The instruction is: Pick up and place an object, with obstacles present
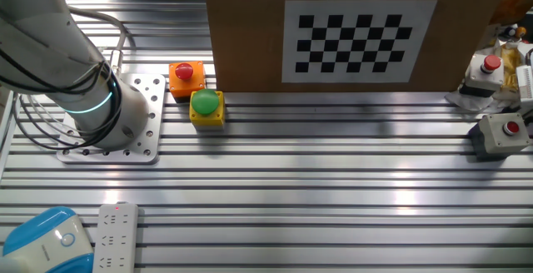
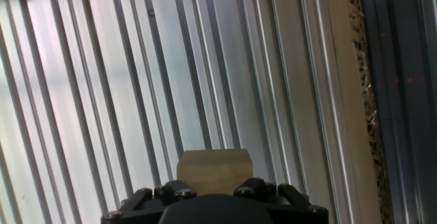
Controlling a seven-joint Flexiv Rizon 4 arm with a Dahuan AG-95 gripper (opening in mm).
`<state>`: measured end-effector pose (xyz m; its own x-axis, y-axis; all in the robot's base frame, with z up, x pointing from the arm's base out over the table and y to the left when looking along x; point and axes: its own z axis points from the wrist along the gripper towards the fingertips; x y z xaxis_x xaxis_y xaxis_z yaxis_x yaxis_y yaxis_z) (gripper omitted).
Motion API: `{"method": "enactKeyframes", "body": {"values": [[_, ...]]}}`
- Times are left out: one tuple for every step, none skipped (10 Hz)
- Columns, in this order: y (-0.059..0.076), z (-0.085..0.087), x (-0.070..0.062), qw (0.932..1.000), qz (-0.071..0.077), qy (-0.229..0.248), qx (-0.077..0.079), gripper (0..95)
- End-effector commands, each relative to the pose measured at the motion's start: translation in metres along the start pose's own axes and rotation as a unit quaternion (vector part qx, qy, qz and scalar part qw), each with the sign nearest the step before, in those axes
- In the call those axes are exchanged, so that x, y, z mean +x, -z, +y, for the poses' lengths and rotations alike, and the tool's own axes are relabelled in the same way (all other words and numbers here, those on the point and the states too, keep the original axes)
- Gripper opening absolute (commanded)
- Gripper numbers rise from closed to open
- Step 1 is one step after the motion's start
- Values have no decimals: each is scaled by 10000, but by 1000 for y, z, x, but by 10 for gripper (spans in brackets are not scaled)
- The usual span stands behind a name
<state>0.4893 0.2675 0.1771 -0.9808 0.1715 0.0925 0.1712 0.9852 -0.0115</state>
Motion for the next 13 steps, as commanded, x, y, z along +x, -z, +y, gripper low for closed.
{"method": "enactKeyframes", "body": {"values": [[8, 4, 1, 10000, 8, -14, 20, 0], [11, 6, 1, 10000, 1, -29, 13, 0], [20, 8, 3, 10000, 5, -62, -7, 0], [27, 8, 4, 10000, 7, -60, -8, 0], [30, 7, 4, 10000, 8, -58, -26, 0], [38, 5, 4, 10000, 41, -54, -36, 0], [42, 5, 4, 10000, 54, -53, -38, 0], [51, 2, 4, 9999, 75, -51, -59, 0], [54, 1, 4, 9999, 77, -56, -83, 0], [57, -1, 5, 9999, 90, -49, -96, 0], [65, -9, 6, 9998, 124, -19, -124, 0], [69, -12, 7, 9998, 138, -15, -161, 0], [71, -13, 8, 9997, 156, -4, -162, 0]]}}
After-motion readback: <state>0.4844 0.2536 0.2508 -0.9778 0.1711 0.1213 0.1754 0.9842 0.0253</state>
